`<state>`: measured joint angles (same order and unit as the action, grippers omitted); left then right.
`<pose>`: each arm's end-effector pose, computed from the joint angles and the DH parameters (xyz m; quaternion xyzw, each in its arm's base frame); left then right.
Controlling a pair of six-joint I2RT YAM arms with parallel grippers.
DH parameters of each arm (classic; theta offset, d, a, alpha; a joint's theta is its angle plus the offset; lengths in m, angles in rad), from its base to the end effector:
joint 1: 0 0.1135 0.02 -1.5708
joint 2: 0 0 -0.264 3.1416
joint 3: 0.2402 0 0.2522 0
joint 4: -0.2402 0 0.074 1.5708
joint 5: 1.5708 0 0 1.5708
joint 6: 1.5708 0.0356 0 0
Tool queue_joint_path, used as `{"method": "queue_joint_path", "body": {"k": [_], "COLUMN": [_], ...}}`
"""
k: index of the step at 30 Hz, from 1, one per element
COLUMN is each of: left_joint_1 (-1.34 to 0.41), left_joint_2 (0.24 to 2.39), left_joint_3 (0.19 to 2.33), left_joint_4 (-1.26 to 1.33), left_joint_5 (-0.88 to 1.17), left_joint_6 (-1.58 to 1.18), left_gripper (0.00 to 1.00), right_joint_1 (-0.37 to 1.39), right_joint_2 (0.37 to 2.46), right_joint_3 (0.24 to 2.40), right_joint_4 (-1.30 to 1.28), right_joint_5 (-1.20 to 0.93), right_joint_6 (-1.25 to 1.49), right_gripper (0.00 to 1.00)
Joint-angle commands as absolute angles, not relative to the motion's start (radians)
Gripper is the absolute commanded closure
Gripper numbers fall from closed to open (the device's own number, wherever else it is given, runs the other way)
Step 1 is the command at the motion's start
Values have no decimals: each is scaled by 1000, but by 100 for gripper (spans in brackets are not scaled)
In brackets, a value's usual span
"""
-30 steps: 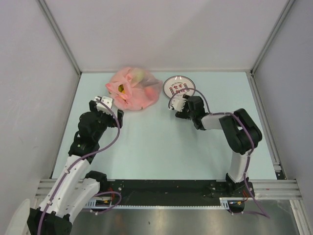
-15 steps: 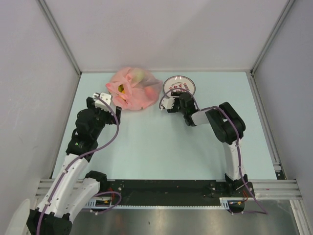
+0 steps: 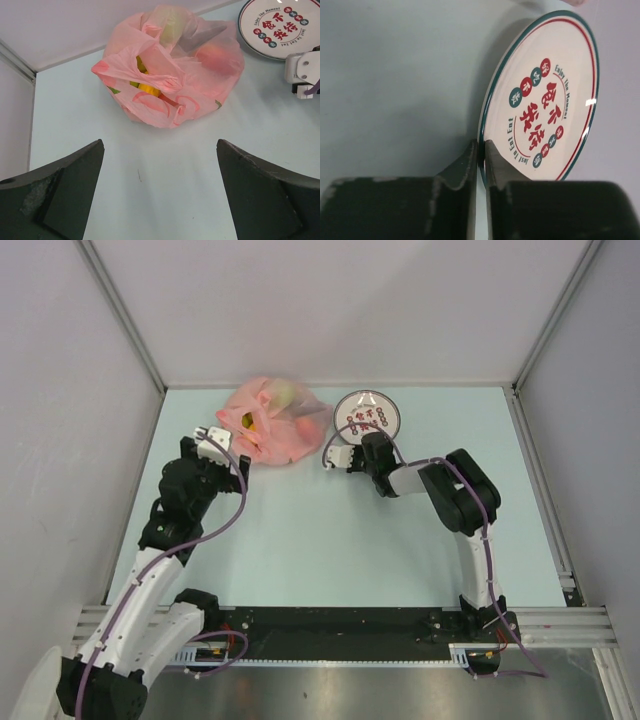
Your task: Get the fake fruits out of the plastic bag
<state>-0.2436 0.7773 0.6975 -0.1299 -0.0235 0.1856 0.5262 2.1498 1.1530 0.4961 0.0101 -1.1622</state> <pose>0.1826 -0.0445 0.3161 0.1583 0.7609 -0.0091 0.6292 0.3841 0.2227 0.1087 -0.6413 0.5734 -0.1636 0.4830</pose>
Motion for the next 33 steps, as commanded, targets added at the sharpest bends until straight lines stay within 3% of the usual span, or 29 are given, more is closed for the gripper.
{"method": "queue_joint_path", "body": {"k": [1, 16, 33], "left_joint_1": [-235, -233, -235], "left_joint_2": [784, 815, 859], "left_joint_3": [726, 680, 672], "left_joint_4": [-78, -28, -78], "left_joint_5": [-44, -34, -28], "left_joint_6": [179, 155, 117], "left_gripper": [0, 0, 0], "right_joint_1": [546, 620, 837], "right_joint_2": [2099, 1761, 1416], "right_joint_3": [1158, 970, 601], "right_joint_4": [257, -153, -164], "right_joint_5": [-2, -208, -337], "right_joint_6": [-1079, -968, -1130], "right_gripper": [96, 100, 99]}}
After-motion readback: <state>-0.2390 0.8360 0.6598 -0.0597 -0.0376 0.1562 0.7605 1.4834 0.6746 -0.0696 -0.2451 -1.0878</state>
